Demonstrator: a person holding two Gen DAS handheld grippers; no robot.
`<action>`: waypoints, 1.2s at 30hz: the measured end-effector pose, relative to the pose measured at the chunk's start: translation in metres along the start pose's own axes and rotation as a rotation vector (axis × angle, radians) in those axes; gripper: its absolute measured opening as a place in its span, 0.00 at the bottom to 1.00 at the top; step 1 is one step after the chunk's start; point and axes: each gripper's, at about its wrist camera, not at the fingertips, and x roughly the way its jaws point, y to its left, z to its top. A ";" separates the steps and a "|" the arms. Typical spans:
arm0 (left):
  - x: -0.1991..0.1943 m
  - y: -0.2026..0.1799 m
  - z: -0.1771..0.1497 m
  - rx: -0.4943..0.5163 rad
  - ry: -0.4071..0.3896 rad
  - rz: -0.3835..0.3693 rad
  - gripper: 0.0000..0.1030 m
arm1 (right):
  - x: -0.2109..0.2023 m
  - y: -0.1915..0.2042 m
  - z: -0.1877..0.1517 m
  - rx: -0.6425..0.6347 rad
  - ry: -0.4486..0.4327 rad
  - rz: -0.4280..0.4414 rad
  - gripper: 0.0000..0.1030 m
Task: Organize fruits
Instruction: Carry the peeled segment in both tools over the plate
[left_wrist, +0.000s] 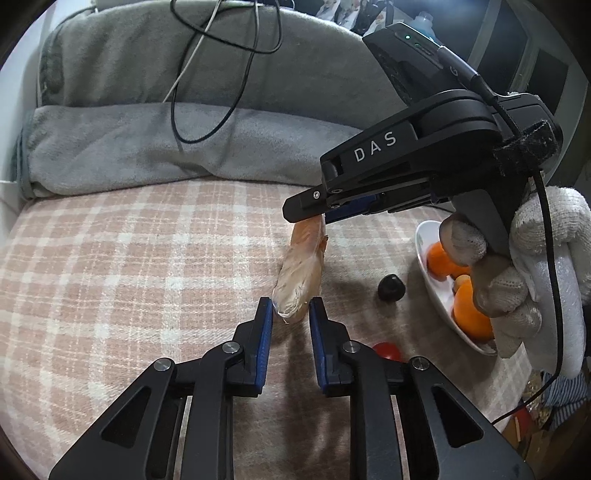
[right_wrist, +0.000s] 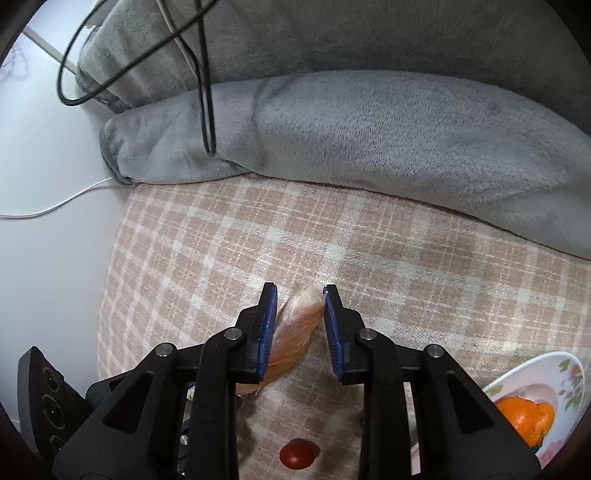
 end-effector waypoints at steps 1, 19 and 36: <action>-0.002 -0.001 0.000 0.003 -0.004 0.001 0.18 | -0.002 0.000 0.000 0.000 -0.004 0.002 0.26; -0.033 -0.043 -0.001 0.070 -0.058 -0.023 0.18 | -0.057 -0.013 -0.025 -0.004 -0.079 -0.005 0.26; -0.027 -0.100 0.003 0.170 -0.062 -0.109 0.18 | -0.113 -0.076 -0.063 0.084 -0.152 -0.027 0.26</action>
